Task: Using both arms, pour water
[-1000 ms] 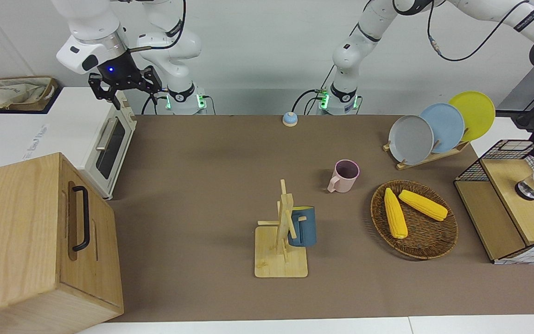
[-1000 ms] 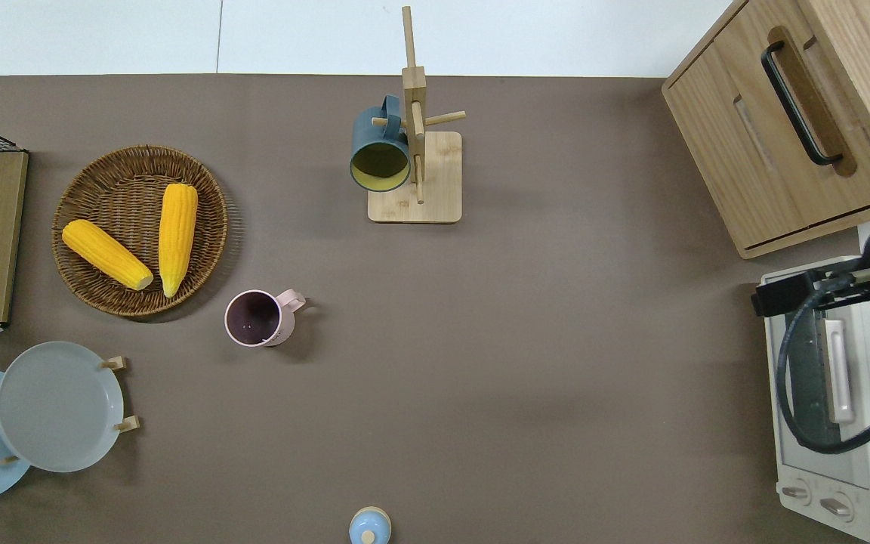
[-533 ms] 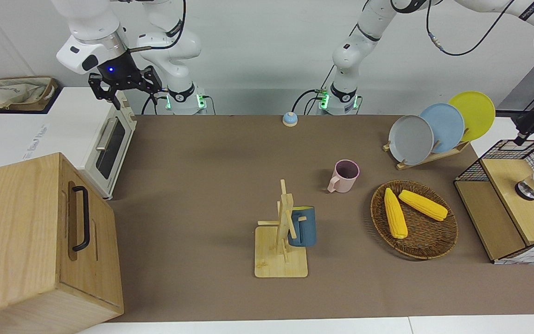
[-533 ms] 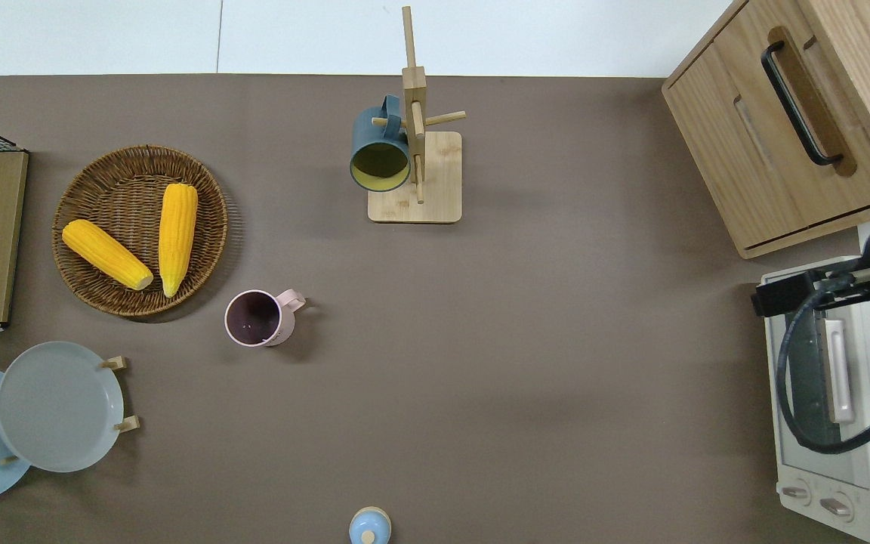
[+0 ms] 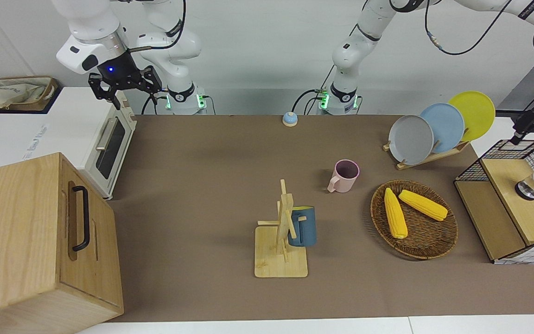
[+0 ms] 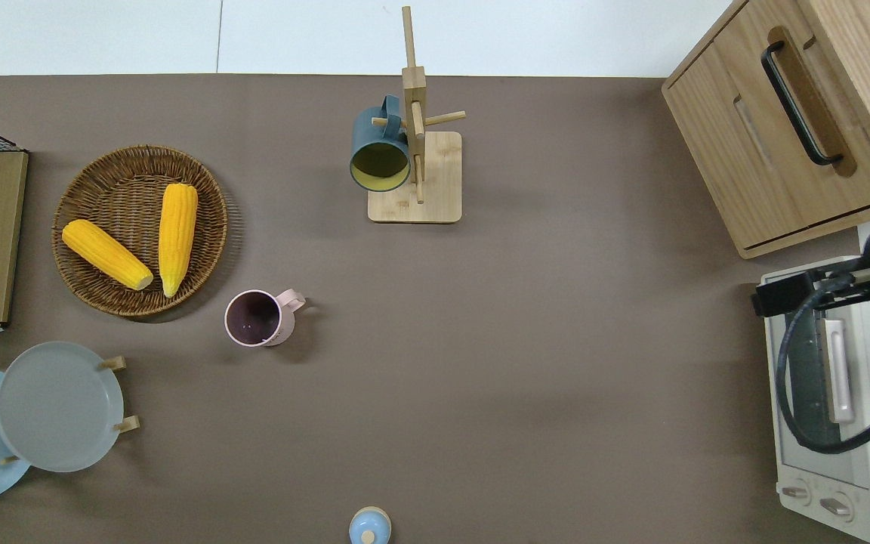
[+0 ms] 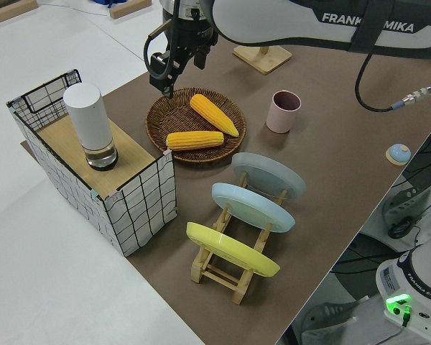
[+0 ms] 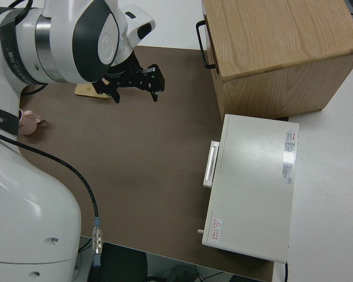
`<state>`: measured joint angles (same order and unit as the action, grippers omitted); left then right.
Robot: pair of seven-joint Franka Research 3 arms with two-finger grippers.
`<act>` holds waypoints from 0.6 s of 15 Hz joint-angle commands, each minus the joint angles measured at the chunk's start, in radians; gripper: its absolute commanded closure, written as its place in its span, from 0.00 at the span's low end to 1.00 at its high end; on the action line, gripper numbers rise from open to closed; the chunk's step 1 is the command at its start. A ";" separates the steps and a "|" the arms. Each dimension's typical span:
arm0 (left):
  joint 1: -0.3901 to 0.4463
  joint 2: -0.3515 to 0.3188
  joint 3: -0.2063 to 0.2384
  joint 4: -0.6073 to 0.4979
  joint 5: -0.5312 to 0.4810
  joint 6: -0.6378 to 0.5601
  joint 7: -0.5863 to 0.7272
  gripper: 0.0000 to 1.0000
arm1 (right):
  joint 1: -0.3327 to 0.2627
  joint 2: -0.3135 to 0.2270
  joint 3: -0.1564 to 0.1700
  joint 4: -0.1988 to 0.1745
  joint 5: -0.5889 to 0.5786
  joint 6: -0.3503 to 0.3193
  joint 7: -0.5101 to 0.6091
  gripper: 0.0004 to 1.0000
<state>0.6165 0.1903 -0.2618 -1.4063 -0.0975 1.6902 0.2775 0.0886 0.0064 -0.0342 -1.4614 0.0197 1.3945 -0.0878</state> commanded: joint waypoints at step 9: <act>-0.398 -0.049 0.036 0.000 0.150 -0.178 -0.268 0.00 | 0.000 -0.002 -0.003 -0.002 0.005 0.006 -0.015 0.01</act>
<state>0.3153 0.1534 -0.2559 -1.4060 0.0245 1.5504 0.0606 0.0886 0.0064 -0.0342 -1.4614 0.0197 1.3945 -0.0878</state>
